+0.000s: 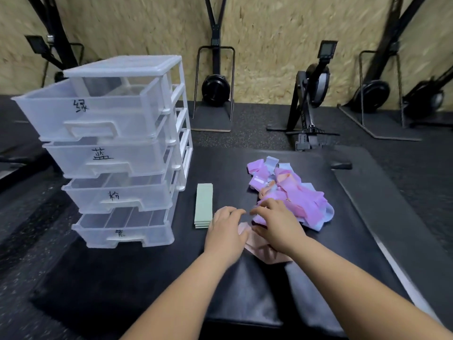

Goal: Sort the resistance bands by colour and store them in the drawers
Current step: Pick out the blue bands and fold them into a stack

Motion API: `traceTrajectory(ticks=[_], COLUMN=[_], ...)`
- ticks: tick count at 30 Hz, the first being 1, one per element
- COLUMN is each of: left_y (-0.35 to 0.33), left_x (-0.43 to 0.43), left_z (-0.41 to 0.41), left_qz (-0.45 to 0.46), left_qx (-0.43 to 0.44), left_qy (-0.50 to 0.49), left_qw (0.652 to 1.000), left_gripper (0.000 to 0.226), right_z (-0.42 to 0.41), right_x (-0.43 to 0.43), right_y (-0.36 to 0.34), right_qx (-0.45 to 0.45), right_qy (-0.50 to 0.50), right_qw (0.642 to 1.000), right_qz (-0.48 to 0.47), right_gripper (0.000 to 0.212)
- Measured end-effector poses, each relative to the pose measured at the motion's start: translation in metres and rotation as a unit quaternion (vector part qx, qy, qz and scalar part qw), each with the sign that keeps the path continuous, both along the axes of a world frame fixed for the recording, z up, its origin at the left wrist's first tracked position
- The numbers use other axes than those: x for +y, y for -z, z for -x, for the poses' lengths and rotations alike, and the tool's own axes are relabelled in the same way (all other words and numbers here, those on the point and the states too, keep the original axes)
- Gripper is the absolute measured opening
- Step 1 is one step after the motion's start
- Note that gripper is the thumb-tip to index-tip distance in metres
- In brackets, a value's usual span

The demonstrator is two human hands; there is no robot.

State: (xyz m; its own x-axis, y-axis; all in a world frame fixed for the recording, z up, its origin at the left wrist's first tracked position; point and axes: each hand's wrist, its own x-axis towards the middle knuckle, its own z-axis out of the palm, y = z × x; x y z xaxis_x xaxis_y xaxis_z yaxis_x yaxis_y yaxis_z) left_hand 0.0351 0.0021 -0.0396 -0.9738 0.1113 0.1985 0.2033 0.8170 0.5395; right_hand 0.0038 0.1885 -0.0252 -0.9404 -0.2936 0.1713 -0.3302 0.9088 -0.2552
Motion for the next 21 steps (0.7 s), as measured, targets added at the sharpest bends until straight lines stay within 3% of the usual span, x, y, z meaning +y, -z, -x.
traceTrajectory(ticks=[9, 13, 17, 21], left_y=[0.021, 0.023, 0.018, 0.019], left_x=[0.019, 0.028, 0.041, 0.051], left_z=[-0.032, -0.027, -0.015, -0.003], left_qz=[0.087, 0.087, 0.081, 0.075], left_qx=[-0.103, -0.080, -0.061, -0.068], left_qy=[0.074, 0.104, 0.117, 0.123], left_qw=[0.988, 0.987, 0.988, 0.987], left_gripper=[0.069, 0.070, 0.068, 0.067], right_z=[-0.056, -0.056, -0.041, -0.028], right_x=[0.073, 0.092, 0.114, 0.135], right_y=[0.030, 0.025, 0.018, 0.023], right_qx=[-0.059, -0.001, 0.037, -0.060], right_qy=[0.046, 0.065, 0.141, 0.190], right_qw=[0.994, 0.994, 0.985, 0.978], right_qz=[-0.085, -0.092, -0.092, -0.061], right_gripper=[0.036, 0.024, 0.041, 0.046])
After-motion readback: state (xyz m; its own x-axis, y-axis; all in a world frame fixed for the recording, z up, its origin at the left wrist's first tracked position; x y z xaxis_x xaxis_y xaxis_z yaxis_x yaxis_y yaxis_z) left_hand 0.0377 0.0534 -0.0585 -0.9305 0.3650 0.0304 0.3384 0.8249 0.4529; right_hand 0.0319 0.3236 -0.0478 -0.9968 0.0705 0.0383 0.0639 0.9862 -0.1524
